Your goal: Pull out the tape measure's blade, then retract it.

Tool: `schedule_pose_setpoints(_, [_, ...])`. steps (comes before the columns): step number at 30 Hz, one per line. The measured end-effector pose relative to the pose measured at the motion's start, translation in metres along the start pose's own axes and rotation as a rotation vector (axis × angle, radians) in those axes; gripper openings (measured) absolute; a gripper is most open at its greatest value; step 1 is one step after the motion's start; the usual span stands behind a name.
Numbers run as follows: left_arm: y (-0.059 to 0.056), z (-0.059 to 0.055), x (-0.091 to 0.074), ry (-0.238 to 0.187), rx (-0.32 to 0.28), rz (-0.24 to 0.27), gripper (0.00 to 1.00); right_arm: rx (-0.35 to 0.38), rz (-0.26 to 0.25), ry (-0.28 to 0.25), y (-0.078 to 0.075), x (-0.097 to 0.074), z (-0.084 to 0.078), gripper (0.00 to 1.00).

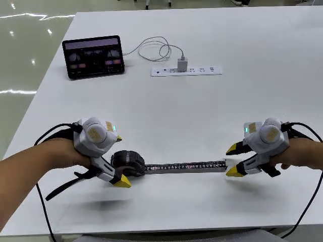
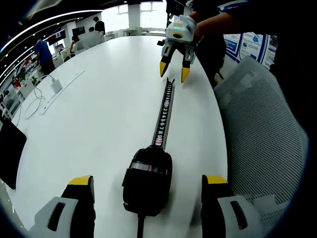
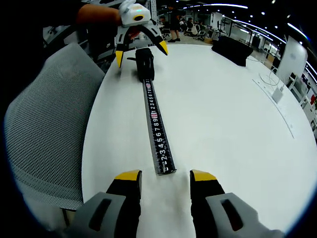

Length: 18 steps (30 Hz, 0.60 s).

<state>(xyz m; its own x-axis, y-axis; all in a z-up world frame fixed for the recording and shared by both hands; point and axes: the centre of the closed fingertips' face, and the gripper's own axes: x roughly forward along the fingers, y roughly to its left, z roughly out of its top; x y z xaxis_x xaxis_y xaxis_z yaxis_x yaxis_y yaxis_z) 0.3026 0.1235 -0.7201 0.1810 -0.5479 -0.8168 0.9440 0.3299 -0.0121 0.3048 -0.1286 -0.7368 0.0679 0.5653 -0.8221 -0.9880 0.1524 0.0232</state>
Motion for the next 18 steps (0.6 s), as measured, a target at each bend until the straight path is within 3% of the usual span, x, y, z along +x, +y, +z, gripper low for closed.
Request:
schedule_pose_setpoints(5, [-0.003,-0.002,-0.001,0.006,-0.016,0.008,0.92,0.016,-0.002,-0.003,0.001,0.002,0.001,0.41])
schedule_pose_setpoints(8, [-0.004,0.0,-0.002,-0.016,-0.047,0.013,1.0,0.023,0.0,-0.014,0.001,0.003,0.001,0.45])
schedule_pose_setpoints(14, [-0.003,0.003,-0.005,-0.063,-0.108,0.03,1.0,0.07,-0.026,-0.033,-0.005,0.003,0.001,0.51])
schedule_pose_setpoints(16, [0.002,0.003,-0.006,-0.073,-0.113,0.066,1.0,0.095,-0.027,-0.054,-0.005,0.002,0.002,0.54])
schedule_pose_setpoints(17, [0.011,0.0,-0.008,-0.064,-0.137,0.117,1.0,0.094,-0.039,-0.056,-0.005,0.001,0.001,0.55])
schedule_pose_setpoints(18, [0.012,-0.002,-0.008,-0.063,-0.181,0.128,1.0,0.096,-0.044,-0.063,-0.005,0.001,0.001,0.55])
